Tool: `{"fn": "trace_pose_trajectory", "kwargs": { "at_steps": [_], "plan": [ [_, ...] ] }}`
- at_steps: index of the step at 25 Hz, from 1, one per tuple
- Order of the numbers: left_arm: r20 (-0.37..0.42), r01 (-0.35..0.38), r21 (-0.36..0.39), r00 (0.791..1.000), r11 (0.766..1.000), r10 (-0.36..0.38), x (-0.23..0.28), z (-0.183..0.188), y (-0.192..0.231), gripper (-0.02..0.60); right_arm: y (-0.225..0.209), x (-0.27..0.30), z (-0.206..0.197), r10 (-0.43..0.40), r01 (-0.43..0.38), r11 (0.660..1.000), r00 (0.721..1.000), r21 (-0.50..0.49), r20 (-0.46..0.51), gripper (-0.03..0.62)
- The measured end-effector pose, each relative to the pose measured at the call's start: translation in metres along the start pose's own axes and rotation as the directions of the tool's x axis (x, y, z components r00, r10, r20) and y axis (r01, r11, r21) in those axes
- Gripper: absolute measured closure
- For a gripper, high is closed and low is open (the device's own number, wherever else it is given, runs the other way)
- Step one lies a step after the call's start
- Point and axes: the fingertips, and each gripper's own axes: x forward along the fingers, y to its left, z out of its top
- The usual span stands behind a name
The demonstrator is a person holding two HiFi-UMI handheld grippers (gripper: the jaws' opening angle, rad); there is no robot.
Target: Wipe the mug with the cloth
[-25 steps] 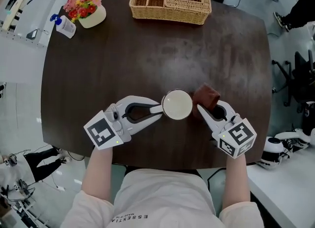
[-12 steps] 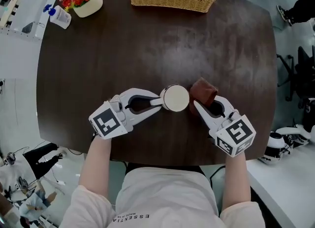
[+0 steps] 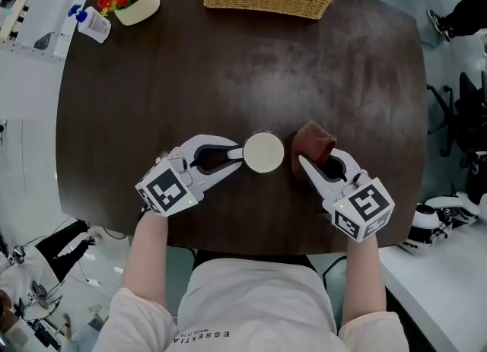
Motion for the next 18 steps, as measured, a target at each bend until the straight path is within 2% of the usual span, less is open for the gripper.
{"fn": "trace_pose_trajectory", "kwargs": {
  "at_steps": [3, 7, 10, 12, 14, 17, 18],
  "plan": [
    [-0.007, -0.026, 0.000, 1.000, 1.000, 0.026, -0.003, 0.000, 0.001, 0.489, 0.000, -0.001, -0.001, -0.011, 0.011, 1.000, 1.000, 0.015, 0.001, 0.513],
    [0.058, -0.084, -0.022, 0.995, 0.996, 0.085, -0.018, 0.023, 0.004, 0.489, 0.002, -0.008, 0.003, -0.038, 0.038, 0.999, 0.999, 0.006, 0.009, 0.513],
    [0.088, -0.142, -0.055, 0.985, 0.988, 0.146, -0.036, 0.043, 0.006, 0.489, -0.001, -0.021, 0.013, -0.121, 0.120, 0.993, 0.992, 0.016, 0.040, 0.513],
    [0.115, -0.212, -0.074, 0.969, 0.974, 0.220, -0.052, 0.059, 0.008, 0.489, -0.002, -0.031, 0.018, -0.215, 0.213, 0.976, 0.974, 0.039, 0.066, 0.513],
    [0.126, -0.298, -0.074, 0.944, 0.952, 0.305, -0.066, 0.077, 0.006, 0.493, 0.006, -0.041, 0.022, -0.280, 0.278, 0.960, 0.956, 0.036, 0.083, 0.513],
    [0.125, -0.395, -0.055, 0.909, 0.917, 0.399, -0.081, 0.105, -0.007, 0.581, 0.028, -0.063, 0.033, -0.314, 0.313, 0.949, 0.940, 0.031, 0.134, 0.513],
    [0.138, -0.410, -0.064, 0.899, 0.910, 0.415, -0.086, 0.116, -0.013, 0.581, 0.035, -0.070, 0.039, -0.318, 0.317, 0.948, 0.935, 0.030, 0.158, 0.513]
  ]
}}
